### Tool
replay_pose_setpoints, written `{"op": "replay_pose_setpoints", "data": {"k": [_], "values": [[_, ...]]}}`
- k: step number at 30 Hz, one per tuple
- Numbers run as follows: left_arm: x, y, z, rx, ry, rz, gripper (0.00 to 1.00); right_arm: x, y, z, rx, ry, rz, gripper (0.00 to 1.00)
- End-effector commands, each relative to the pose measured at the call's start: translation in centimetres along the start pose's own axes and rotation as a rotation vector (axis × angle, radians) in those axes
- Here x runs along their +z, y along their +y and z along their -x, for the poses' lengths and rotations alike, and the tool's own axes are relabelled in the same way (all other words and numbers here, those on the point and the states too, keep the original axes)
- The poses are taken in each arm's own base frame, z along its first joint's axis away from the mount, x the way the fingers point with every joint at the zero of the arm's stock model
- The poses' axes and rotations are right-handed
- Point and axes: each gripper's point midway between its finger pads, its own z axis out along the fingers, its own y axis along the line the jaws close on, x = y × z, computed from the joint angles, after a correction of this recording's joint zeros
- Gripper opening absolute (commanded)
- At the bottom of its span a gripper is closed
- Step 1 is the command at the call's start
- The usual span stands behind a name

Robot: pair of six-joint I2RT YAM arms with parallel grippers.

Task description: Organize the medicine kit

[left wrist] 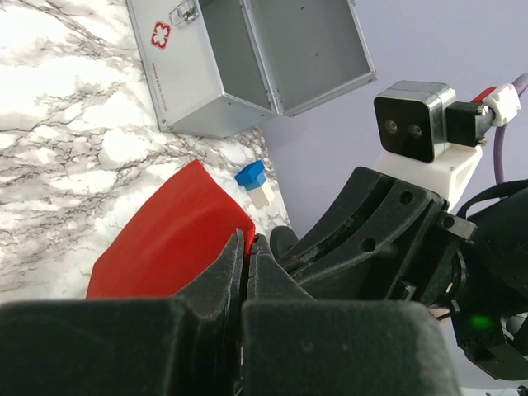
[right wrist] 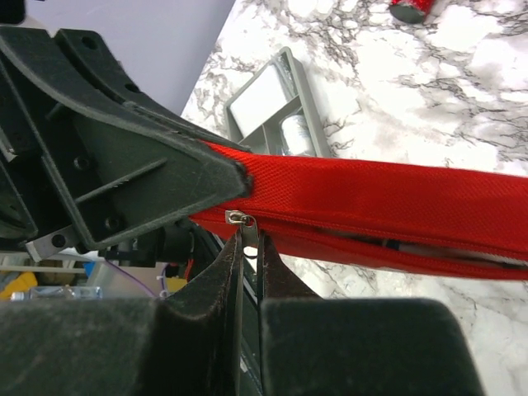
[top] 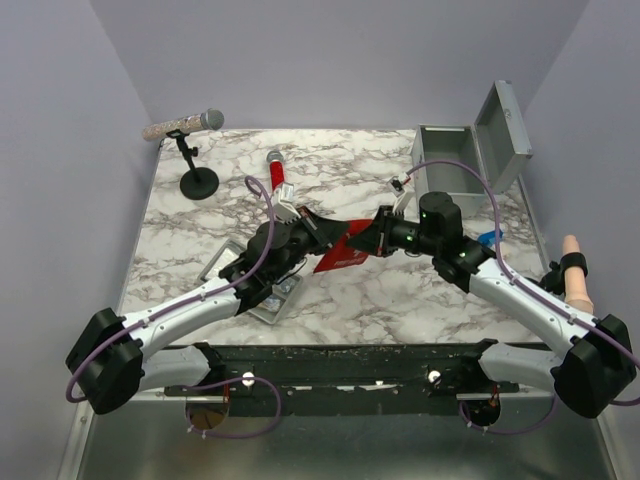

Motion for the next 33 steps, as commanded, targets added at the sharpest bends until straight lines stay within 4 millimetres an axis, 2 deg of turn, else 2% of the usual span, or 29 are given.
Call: {"op": "replay_pose_setpoints", "data": {"k": [1, 8, 12, 16, 23, 30, 33], "values": [[-1.1, -1.0, 1.3, 0.020, -0.047, -0.020, 0.00, -0.6, -1.8, 0.2, -0.022, -0.019, -0.116, 0.01], [-1.7, -0.7, 1.4, 0.032, -0.049, -0.012, 0.00, -1.1, -3.8, -0.2, -0.026, -0.018, -0.215, 0.01], [-2.4, -0.8, 1.6, 0.049, -0.048, -0.010, 0.00, -1.6, -5.6, -0.6, -0.027, -0.016, -0.309, 0.01], [-3.5, -0.9, 2.2, 0.084, -0.064, -0.006, 0.00, -2.2, -7.5, -0.8, -0.026, -0.022, -0.406, 0.01], [-5.9, -0.4, 3.3, 0.163, -0.091, 0.024, 0.00, -2.8, -9.4, -1.6, -0.011, -0.011, -0.487, 0.01], [-7.7, -0.3, 4.0, 0.224, -0.106, 0.028, 0.00, -3.1, -10.1, -1.6, -0.003, -0.008, -0.523, 0.01], [-8.1, 0.0, 4.1, 0.236, -0.108, 0.041, 0.00, -3.2, -9.5, -1.5, -0.016, -0.011, -0.500, 0.01]]}}
